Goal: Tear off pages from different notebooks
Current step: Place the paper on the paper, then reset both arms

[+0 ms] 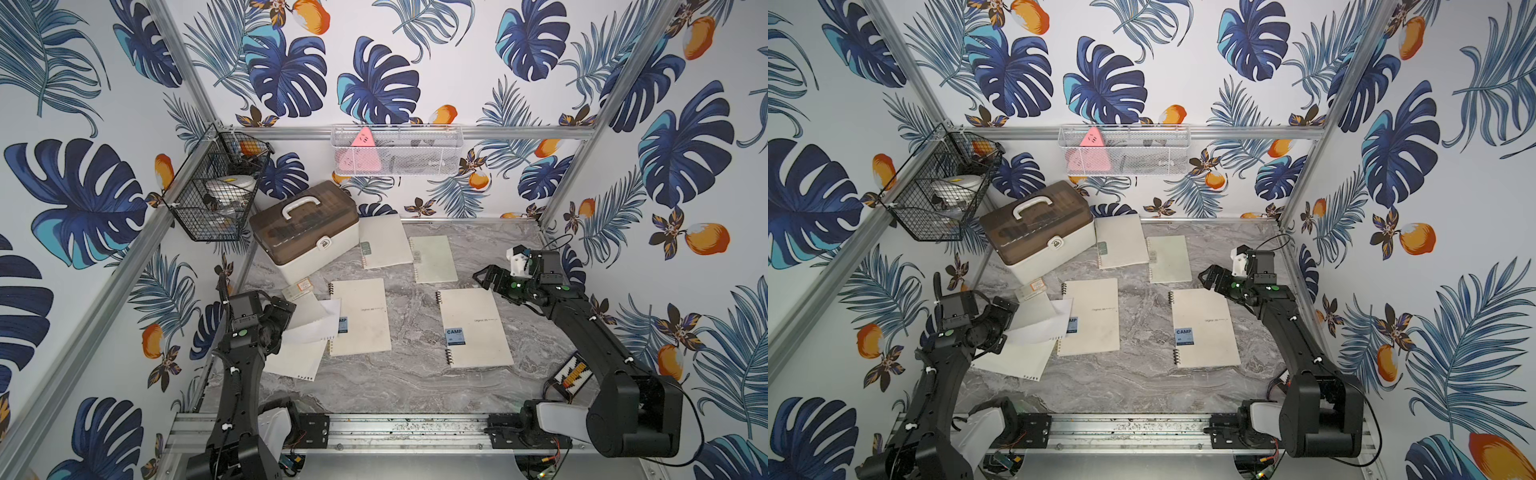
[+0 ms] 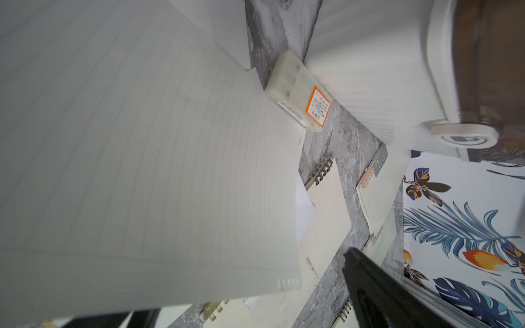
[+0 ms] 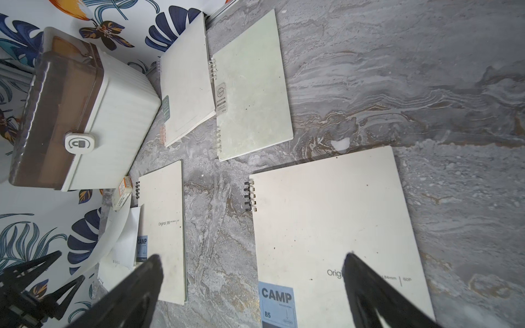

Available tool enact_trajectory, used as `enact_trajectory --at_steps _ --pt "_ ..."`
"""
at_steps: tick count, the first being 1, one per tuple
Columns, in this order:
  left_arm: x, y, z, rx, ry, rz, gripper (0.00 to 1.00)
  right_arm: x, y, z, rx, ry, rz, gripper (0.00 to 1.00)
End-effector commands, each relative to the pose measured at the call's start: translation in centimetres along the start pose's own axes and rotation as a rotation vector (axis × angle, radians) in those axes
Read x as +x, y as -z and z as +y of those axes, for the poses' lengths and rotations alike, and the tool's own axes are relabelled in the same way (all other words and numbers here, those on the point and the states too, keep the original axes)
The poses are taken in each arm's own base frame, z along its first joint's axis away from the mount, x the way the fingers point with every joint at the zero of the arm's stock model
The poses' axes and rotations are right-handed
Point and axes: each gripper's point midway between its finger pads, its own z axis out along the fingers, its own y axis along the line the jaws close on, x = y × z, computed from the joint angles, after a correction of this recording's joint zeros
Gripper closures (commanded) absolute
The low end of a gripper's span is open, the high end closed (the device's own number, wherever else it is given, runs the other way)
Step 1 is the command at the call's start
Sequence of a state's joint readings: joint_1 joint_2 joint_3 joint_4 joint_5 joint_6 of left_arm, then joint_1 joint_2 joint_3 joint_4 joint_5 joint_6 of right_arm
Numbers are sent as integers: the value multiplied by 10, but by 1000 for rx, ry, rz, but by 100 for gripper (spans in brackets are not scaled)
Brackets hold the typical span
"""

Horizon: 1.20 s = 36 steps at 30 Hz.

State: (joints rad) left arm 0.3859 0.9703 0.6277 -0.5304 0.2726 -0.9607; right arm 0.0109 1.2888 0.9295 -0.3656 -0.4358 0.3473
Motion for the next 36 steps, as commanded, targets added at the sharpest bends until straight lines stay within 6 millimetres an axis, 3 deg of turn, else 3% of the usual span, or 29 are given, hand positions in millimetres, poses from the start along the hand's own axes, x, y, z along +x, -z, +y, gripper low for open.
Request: enact_trajectory --at_steps 1,6,12,16,20,23,26,30,36 --pt "14 -7 -15 44 -50 106 1 -4 0 7 -42 15 -12 0" --pt "12 -2 -48 60 -173 89 1 -2 -3 12 -79 6 -4 0" --pt "10 -4 -58 45 -192 71 1 1 -5 11 -79 2 18 0" --pt "0 16 -71 33 -236 4 1 -2 -1 10 -69 12 3 0" --pt "-16 43 -105 103 -280 -69 1 -1 -2 10 -72 9 1 0" --pt "-17 39 -120 122 -294 -37 1 1 -4 9 -71 5 10 0" --pt "-14 28 -123 127 -299 -3 1 2 -4 8 -73 4 11 0" --pt "-17 9 -107 74 -318 -15 1 -2 -2 -1 -16 18 -15 0" --pt "-58 -6 -90 -42 -460 -266 1 -27 2 -51 243 192 -206 0"
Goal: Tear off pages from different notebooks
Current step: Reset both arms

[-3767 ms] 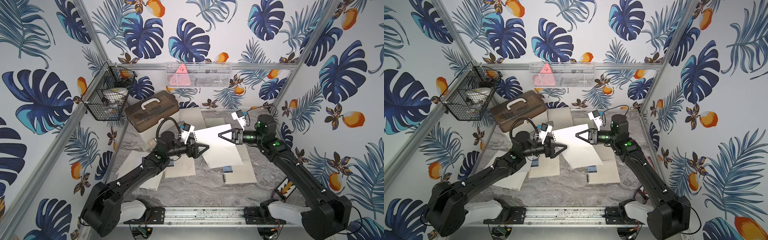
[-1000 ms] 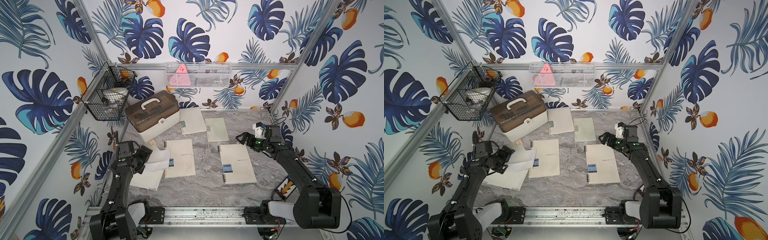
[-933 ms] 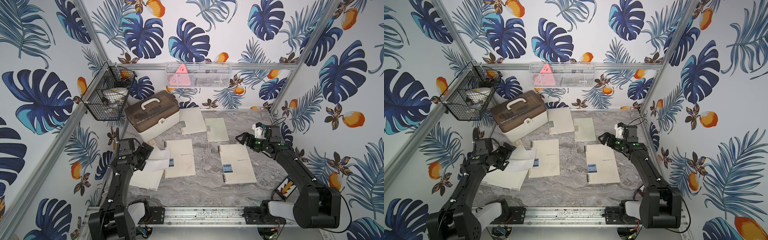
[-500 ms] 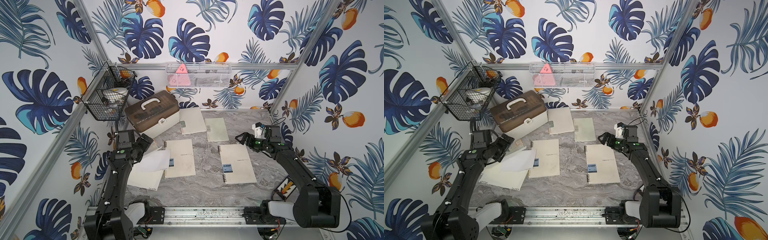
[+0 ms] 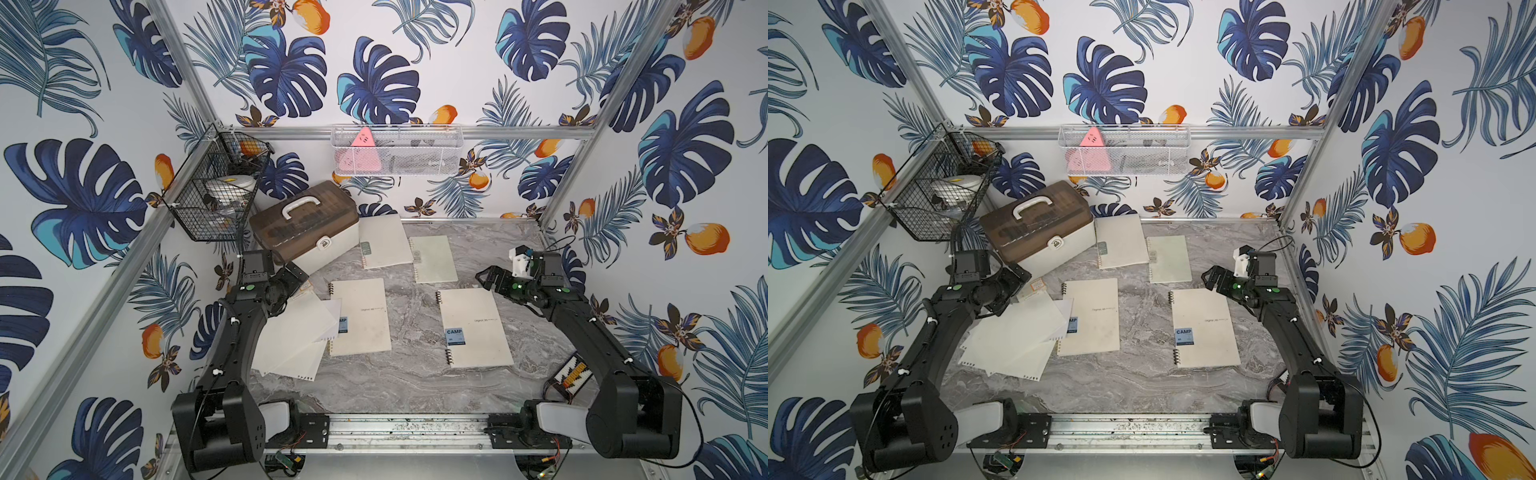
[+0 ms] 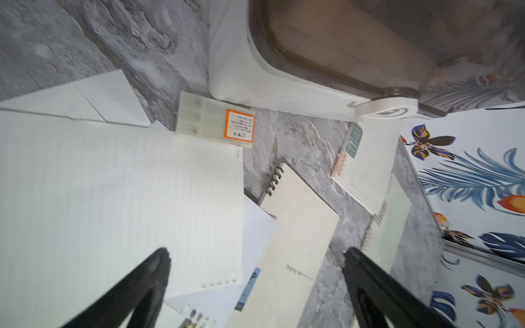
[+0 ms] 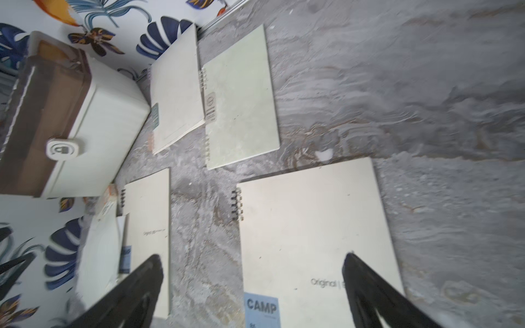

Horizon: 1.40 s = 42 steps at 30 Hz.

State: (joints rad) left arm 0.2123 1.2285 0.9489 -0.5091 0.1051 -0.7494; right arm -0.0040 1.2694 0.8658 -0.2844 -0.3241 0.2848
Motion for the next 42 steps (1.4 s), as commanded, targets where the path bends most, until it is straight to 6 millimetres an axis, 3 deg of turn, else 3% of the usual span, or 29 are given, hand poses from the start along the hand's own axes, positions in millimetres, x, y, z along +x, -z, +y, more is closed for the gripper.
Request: enact_trajectory --at_steps 1,6,9,12,14,16,18,21,27,34,38,42 --pt "-29 -11 10 -44 -190 -222 1 -20 -2 -35 175 138 -171 0" --pt "-16 -41 1 56 -488 -430 1 -14 -22 -55 190 295 -377 0" --pt "0 -67 1 119 -566 -449 1 1 -40 -74 232 309 -377 0" --pt "14 -88 -4 187 -645 -435 1 6 -50 -81 247 299 -328 0" --pt "22 -84 -16 215 -755 -462 1 -1 -46 -81 245 300 -398 0" --pt "24 -82 -12 258 -729 -541 1 -1 -46 -78 224 315 -408 0" --pt "45 -91 -22 342 -810 -513 1 -2 -48 -79 227 313 -404 0" --pt "52 -103 -24 294 -861 -457 1 -4 -49 -82 236 303 -398 0" --pt "59 -106 -32 310 -890 -445 1 3 -46 -66 152 357 -410 0" --pt "59 -105 -33 308 -889 -453 1 8 -33 -64 143 340 -446 0" --pt "59 -105 -33 310 -889 -455 1 3 -38 -63 126 330 -464 0" --pt "59 -105 -34 310 -890 -455 1 12 -50 -67 71 337 -572 0"
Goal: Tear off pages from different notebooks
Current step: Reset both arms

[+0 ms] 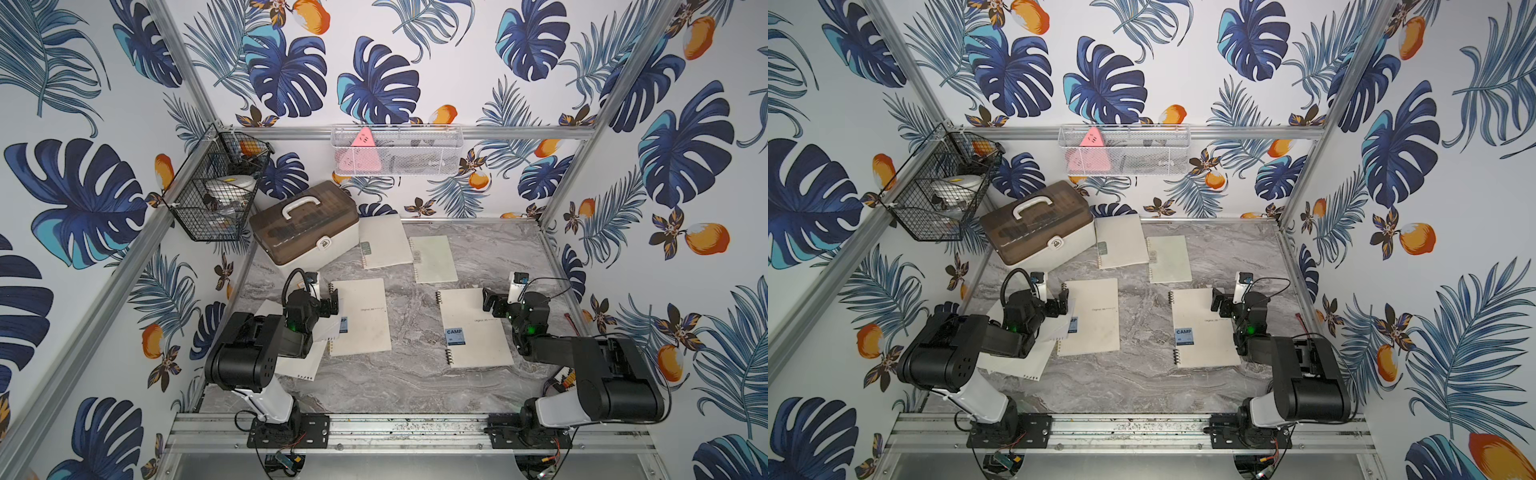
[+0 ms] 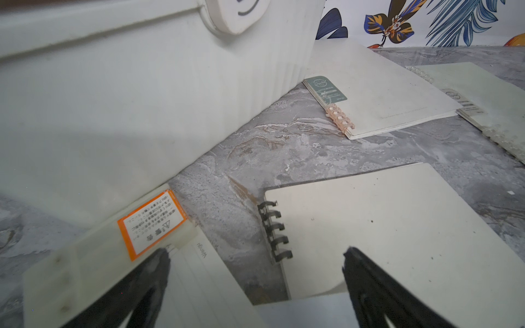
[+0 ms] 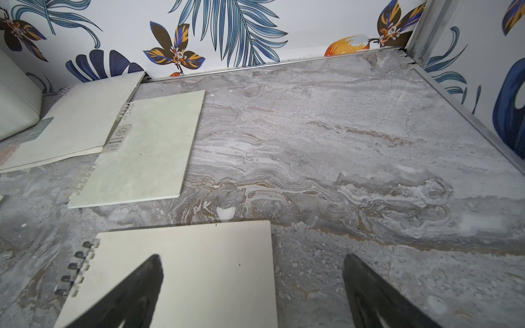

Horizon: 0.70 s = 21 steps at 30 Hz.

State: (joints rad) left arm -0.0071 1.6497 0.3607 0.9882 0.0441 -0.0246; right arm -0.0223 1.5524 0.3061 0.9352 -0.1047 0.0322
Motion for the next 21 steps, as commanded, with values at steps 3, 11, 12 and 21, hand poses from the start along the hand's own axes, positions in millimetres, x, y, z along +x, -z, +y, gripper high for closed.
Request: enact_trajectory --at_steps 3,11,12,21 --pt "-12 -1 0 -6 -21 -46 1 -8 -7 4 -34 13 -47 0" --pt "-12 -1 1 -8 -21 -46 1 -11 -30 9 29 58 1 0" --pt "-12 0 1 -8 -22 -43 1 -8 -29 9 32 61 14 0" --pt "-12 -1 0 -7 -21 -46 1 -8 -30 9 33 62 19 0"
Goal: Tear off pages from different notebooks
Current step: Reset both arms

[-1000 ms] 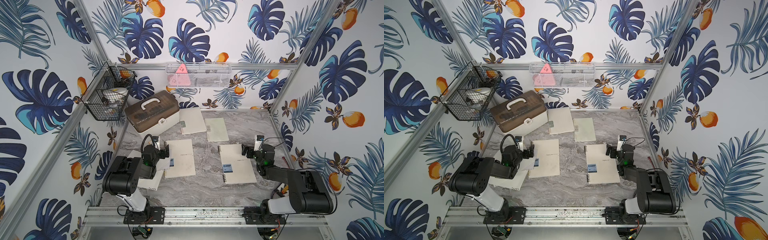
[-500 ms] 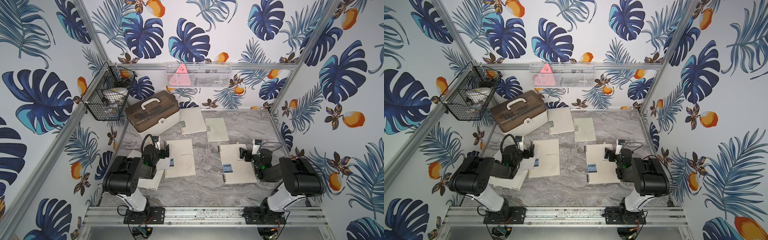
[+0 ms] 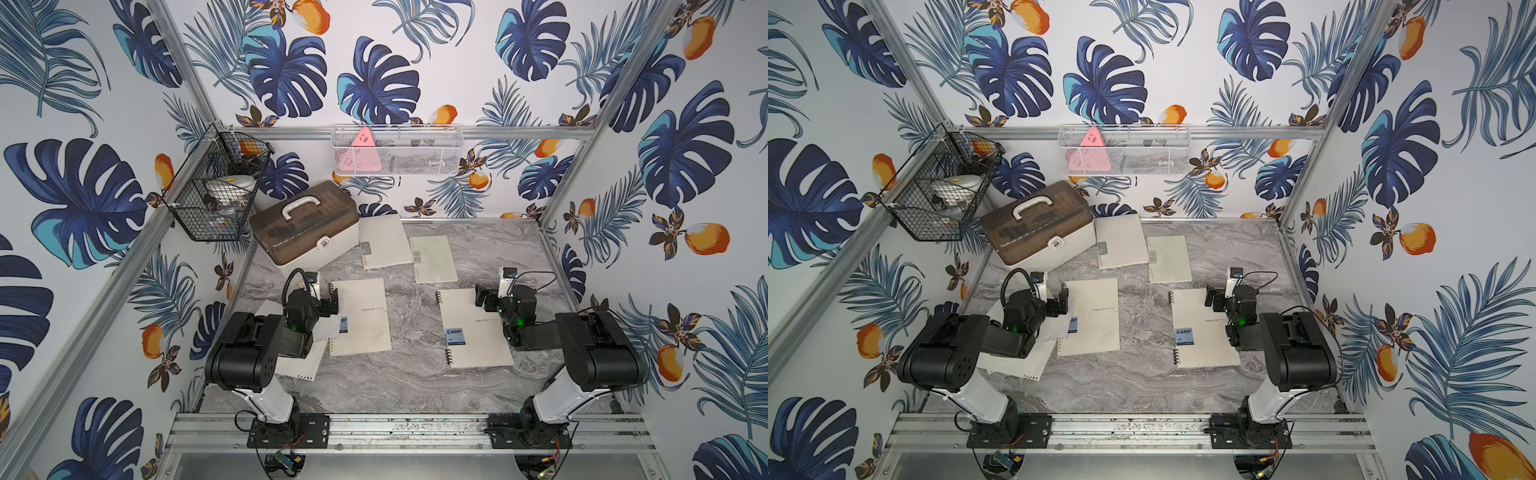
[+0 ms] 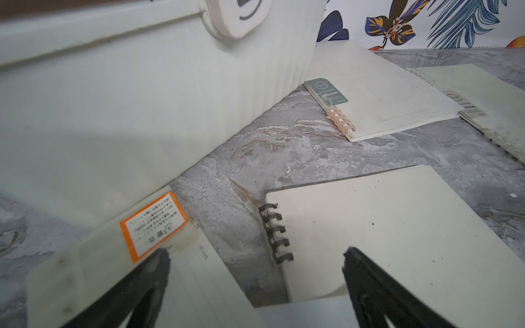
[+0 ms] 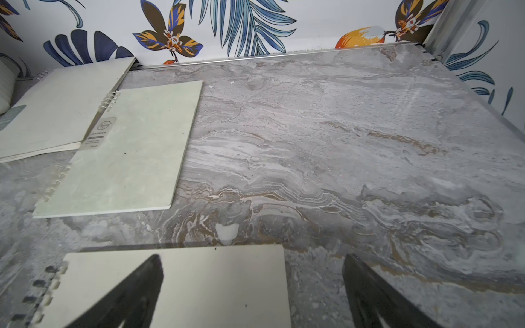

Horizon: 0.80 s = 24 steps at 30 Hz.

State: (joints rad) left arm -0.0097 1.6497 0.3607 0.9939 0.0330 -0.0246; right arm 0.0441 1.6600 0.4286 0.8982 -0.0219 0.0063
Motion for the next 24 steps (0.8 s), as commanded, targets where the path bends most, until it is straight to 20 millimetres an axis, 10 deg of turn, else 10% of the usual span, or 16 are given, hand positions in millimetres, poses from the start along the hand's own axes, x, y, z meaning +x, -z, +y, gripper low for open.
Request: enact_trajectory --at_steps 1,24 --pt "-11 0 0 0 -20 -40 1 -1 0 -1 10 11 -2 0" --pt "-10 -2 -1 -3 -24 -33 1 -2 0 -1 9 12 -7 0"
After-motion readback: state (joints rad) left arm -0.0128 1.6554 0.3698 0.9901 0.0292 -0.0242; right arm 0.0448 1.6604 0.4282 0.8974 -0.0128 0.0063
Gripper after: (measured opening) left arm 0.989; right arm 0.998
